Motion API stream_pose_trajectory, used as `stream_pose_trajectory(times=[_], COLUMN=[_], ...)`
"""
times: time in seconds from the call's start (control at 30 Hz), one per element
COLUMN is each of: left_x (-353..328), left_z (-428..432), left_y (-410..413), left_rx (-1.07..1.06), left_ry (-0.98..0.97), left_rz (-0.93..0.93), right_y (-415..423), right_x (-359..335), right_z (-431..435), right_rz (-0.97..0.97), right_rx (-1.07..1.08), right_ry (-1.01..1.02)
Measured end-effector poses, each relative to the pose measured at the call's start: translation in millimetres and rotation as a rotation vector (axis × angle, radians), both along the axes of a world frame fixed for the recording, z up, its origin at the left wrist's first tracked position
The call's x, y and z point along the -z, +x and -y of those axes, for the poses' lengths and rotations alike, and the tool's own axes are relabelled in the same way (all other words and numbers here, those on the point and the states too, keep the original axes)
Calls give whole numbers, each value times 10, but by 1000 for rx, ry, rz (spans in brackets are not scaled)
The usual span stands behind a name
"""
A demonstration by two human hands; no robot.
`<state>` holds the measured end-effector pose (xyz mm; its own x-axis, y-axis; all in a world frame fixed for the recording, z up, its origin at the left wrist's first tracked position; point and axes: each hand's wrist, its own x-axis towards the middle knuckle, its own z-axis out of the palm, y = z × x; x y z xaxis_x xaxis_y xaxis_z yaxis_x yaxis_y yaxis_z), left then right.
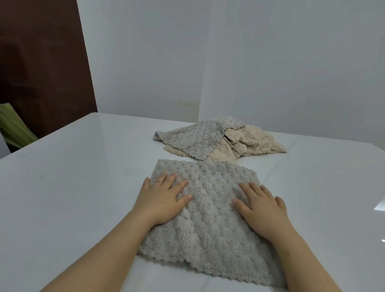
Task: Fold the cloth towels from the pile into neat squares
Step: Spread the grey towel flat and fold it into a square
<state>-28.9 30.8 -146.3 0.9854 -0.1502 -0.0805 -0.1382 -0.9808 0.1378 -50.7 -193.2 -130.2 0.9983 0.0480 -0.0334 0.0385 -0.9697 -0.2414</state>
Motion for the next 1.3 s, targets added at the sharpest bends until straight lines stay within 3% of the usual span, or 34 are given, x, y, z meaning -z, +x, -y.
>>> stream_pose_trajectory(times=[0.17,0.23,0.37,0.6,0.77,0.93,1.07,1.17,1.3], left_x=[-137,-168,-22,6,-20,-7,42,32,58], left_z=[-34,-73,-183,-363,-531,-534,-474,-461,-525], left_y=[-232,-376,-609,-799,-940,-910,-910,-942,-962], left_rx=[75,166,226,249,351,347,296,232,113], left_ry=[-51,-83,69,5,25,-26,-104,-263,-429], left_rz=[178,117,-61,93,-45,-29,81,247,395], right_y=[-378,-482,-519,-749,-929,-907,-916,-921,-941], right_x=[-2,38,80,79,87,97,104,123,144], right_z=[46,33,37,127,249,234,204,220,251], right_rz=[20,-15,-104,119,-23,-21,69,213,265], right_rx=[-70,-105,-106,-153,-298,-315,-273,-205,-90], right_ry=[4,-29,-68,37,-18,-80,3,74,139])
